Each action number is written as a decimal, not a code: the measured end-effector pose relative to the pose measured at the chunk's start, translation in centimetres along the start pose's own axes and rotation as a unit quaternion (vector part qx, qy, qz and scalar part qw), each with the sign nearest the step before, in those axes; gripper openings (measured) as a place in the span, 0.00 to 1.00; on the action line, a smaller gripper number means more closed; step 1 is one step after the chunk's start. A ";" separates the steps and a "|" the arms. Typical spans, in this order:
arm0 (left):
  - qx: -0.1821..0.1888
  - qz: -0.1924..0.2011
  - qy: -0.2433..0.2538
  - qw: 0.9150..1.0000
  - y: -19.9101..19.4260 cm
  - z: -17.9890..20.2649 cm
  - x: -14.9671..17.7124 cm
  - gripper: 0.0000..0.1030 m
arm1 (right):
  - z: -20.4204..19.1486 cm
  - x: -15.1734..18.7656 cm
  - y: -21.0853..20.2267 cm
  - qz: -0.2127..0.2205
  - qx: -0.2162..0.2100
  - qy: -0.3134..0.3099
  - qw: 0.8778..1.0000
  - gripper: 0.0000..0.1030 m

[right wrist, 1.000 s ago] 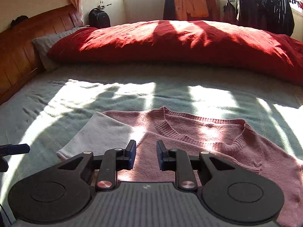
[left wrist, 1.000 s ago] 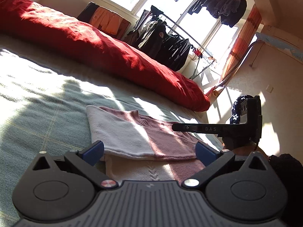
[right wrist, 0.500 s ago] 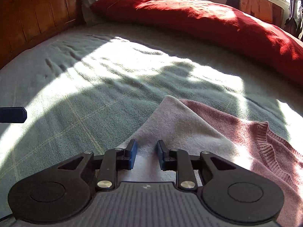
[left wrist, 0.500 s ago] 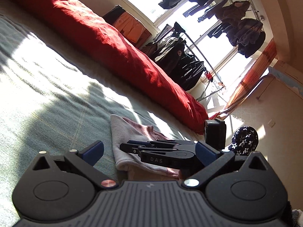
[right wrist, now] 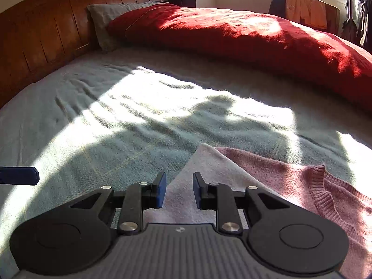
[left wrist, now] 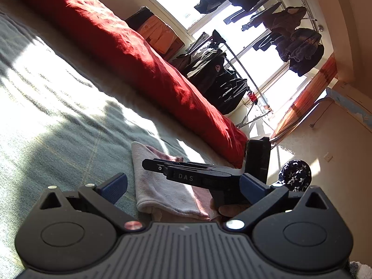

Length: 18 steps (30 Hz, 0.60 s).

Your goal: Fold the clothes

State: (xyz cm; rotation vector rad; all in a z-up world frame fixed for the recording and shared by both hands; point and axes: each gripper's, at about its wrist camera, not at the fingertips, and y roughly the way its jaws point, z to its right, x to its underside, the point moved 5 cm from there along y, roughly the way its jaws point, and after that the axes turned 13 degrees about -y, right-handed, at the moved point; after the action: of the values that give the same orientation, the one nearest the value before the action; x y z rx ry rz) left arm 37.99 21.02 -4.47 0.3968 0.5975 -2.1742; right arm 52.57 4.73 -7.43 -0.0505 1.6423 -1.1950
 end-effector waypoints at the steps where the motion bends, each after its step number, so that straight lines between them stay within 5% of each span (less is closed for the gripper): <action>1: -0.001 -0.001 0.001 1.000 0.0 0.0 0.0 0.99 | 0.3 0.1 1.0 -0.012 0.004 0.005 1.000 0.28; 3: -0.003 -0.003 0.003 1.000 0.1 0.1 0.1 0.99 | 0.9 0.6 2.3 -0.028 0.004 0.020 0.999 0.29; 7: 0.005 -0.008 0.009 1.000 0.2 0.8 0.4 0.99 | 1.5 1.1 -1.4 -0.020 -0.014 0.036 0.999 0.29; 13: 0.035 -0.030 0.018 0.999 0.2 3.4 1.9 0.99 | 4.5 4.5 -13.0 -0.037 0.049 0.026 0.998 0.40; 18: 0.101 -0.112 0.018 0.988 3.0 6.3 5.5 0.99 | 6.0 10.5 -22.4 -0.050 0.107 0.100 0.988 0.49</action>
State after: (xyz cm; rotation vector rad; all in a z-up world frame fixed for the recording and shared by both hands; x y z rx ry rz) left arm 36.50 12.50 -2.63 0.4989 0.4599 -2.4591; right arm 41.25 -16.28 1.37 0.1277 1.6901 -1.4866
